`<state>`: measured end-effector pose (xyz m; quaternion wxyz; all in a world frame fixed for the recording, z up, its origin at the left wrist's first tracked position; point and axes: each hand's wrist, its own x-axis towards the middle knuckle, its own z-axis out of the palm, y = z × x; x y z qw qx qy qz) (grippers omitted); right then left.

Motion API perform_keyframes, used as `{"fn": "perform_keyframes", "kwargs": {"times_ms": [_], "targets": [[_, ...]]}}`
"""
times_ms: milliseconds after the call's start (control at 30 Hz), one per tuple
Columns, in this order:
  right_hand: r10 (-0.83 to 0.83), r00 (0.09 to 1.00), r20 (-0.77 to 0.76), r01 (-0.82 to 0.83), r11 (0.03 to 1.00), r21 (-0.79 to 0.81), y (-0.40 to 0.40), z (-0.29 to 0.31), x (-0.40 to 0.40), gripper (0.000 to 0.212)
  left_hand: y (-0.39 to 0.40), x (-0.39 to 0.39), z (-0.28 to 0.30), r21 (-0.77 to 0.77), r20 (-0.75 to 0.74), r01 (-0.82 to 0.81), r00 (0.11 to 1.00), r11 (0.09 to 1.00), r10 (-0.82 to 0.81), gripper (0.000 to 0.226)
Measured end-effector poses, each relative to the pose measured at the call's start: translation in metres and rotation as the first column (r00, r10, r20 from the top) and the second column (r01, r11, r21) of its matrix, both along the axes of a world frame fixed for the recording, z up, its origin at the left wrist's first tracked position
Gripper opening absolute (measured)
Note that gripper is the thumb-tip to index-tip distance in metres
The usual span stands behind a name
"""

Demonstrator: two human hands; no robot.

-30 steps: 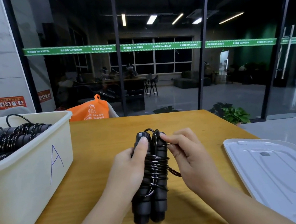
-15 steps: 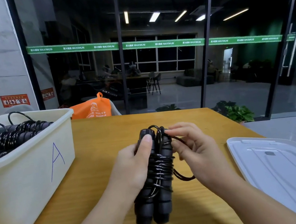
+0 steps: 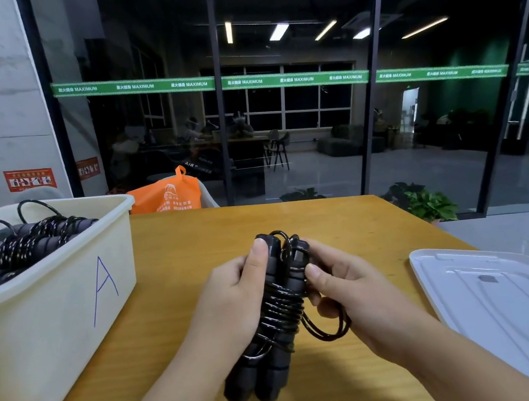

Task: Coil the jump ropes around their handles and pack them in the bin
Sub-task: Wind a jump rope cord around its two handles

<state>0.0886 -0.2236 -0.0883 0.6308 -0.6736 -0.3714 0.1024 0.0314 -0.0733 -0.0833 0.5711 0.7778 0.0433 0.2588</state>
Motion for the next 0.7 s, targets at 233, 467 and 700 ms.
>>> {"fn": "perform_keyframes", "kwargs": {"times_ms": [233,467,700], "targets": [[-0.023,0.998,0.05,0.023,1.0,-0.002,0.0,0.004,-0.006,0.036,0.001,0.005,0.0,-0.091,-0.015,-0.037,0.999,0.995,0.036,0.057],[-0.299,0.928,0.222,0.303,0.953,0.017,0.014,0.0,-0.013,0.035,0.0,0.007,-0.005,-0.049,-0.037,-0.132,0.991,0.99,0.131,0.053],[-0.502,0.595,0.628,0.523,0.835,0.171,0.011,-0.01,0.001,0.016,-0.002,0.004,-0.006,0.086,0.017,-0.201,0.98,0.976,0.2,0.054]]}}
